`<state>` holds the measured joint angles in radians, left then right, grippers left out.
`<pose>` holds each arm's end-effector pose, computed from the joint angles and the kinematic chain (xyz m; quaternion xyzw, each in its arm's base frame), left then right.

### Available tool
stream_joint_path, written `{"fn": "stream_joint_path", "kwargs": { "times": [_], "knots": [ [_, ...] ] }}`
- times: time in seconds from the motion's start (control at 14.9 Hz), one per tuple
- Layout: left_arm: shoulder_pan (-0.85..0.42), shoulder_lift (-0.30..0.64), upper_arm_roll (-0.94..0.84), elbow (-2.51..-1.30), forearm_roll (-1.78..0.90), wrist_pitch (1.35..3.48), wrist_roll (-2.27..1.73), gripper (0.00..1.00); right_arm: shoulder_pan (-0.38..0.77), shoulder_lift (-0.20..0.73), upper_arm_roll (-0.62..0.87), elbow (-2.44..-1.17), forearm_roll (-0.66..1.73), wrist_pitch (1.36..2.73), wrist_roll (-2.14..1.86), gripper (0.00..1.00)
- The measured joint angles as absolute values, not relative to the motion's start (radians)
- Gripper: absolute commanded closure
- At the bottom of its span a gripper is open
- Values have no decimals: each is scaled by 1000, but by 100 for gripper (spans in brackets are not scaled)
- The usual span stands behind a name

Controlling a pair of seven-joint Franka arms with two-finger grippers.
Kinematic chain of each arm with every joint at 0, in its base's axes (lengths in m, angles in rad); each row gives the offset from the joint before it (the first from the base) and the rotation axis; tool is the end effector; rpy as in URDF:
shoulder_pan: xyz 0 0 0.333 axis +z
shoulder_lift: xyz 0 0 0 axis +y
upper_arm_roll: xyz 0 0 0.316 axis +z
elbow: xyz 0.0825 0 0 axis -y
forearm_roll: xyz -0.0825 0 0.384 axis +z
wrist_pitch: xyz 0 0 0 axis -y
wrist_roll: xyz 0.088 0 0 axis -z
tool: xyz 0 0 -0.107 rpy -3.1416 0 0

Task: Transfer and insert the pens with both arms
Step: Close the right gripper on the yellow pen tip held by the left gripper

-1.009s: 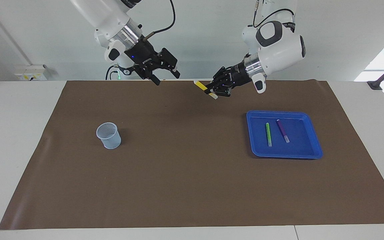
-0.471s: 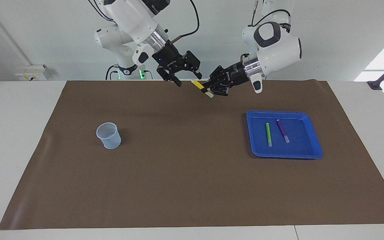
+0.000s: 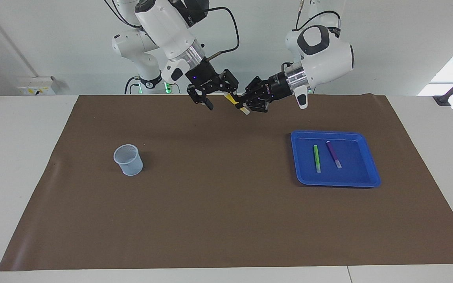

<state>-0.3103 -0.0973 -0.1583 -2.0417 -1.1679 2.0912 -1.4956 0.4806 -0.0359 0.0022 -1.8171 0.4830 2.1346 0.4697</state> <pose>0.4718 -0.2923 0.5256 0.6108 0.6183 -0.3732 0.3246 0.5083 0.2892 0.5872 -0.9564 0.0840 -0.0502 0.2750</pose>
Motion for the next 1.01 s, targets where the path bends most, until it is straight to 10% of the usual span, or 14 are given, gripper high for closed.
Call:
{"fn": "stream_joint_path", "kwargs": {
  "times": [0.74, 1.01],
  "knots": [
    [-313, -106, -158, -2061, -1197, 2116, -1496, 100, 503, -46, 4, -1803, 458, 2077, 469, 1],
    [-313, -106, -158, -2065, -1204, 2122, -1496, 100, 503, -46, 3, -1802, 456, 2079, 469, 25]
  ]
}}
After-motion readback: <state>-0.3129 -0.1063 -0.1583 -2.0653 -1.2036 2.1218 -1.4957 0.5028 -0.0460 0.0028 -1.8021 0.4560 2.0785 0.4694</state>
